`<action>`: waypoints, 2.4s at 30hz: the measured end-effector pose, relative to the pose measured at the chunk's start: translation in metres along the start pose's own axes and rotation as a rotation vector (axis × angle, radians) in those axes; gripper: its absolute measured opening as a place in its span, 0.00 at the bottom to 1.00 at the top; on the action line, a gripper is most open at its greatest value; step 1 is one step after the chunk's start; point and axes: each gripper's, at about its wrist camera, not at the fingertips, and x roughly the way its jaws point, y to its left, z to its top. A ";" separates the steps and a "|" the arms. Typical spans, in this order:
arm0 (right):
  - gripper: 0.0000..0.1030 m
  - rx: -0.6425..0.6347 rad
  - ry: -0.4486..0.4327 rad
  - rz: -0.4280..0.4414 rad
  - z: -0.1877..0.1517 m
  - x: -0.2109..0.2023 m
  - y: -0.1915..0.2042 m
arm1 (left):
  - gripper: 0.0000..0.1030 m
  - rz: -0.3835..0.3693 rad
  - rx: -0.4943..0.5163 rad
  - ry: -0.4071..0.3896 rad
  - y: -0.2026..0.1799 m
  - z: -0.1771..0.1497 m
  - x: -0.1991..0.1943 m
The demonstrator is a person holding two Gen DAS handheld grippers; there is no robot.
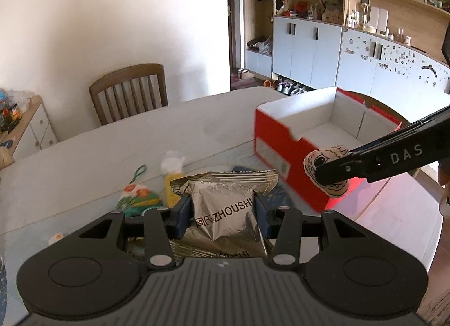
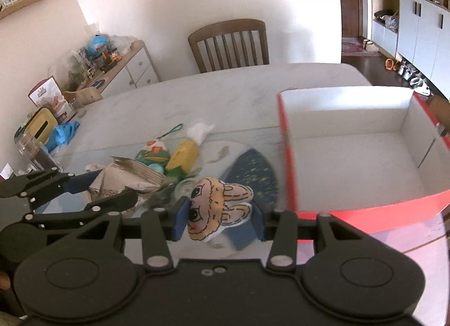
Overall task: Organize objects
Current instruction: 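Carry the silver bag and bunny sticker over the red shoebox with both grippers, then open both grippers to drop the silver bag and bunny sticker into the box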
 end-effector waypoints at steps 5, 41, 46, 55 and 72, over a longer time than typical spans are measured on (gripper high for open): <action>0.43 -0.003 -0.010 0.003 0.008 -0.009 -0.038 | 0.45 0.011 -0.040 0.012 -0.028 0.022 0.014; 0.43 -0.151 0.175 -0.069 0.031 0.062 -0.201 | 0.45 -0.047 0.083 0.257 -0.183 0.134 0.230; 0.43 -0.168 0.248 -0.047 0.028 0.079 -0.206 | 0.45 -0.054 0.060 0.335 -0.184 0.128 0.257; 0.44 -0.197 0.362 -0.063 0.027 0.098 -0.214 | 0.45 -0.050 0.069 0.423 -0.188 0.120 0.285; 0.59 -0.183 0.389 -0.088 0.026 0.098 -0.222 | 0.47 -0.074 0.094 0.475 -0.199 0.117 0.299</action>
